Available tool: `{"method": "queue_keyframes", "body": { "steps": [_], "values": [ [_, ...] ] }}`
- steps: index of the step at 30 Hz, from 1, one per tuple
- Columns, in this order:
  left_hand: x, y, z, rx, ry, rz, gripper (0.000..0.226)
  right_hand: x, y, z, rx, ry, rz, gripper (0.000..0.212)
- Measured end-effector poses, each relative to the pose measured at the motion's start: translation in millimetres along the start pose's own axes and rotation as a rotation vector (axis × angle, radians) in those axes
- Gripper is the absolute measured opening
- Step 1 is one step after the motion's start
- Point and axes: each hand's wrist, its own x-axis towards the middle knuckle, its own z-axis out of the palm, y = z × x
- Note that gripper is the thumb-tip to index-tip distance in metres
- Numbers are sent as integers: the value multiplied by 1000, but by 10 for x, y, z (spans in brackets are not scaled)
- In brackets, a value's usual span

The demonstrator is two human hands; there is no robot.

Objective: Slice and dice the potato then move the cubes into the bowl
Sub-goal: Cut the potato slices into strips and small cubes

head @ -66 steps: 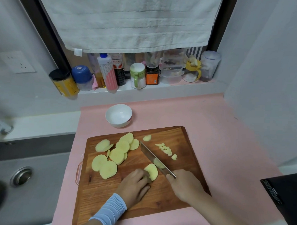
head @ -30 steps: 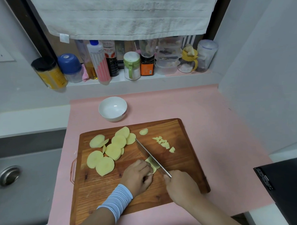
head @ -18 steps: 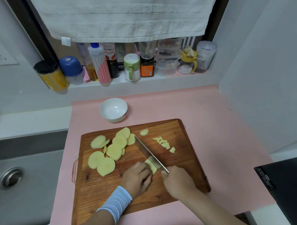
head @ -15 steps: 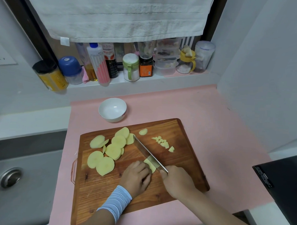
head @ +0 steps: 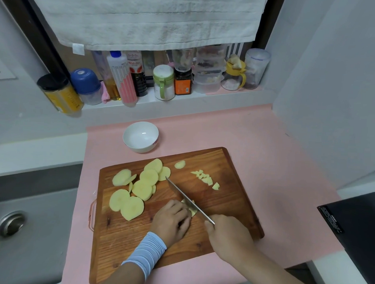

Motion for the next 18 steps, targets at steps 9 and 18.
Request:
{"method": "queue_keyframes", "body": {
  "steps": [9,18],
  "values": [
    [2,-7,0,5,1,-28,5,170,-38,112,98,-114,110,34],
    [-83,-20,37,24,-4,-12,7,193,-172,206,76,-88,80,31]
  ]
}}
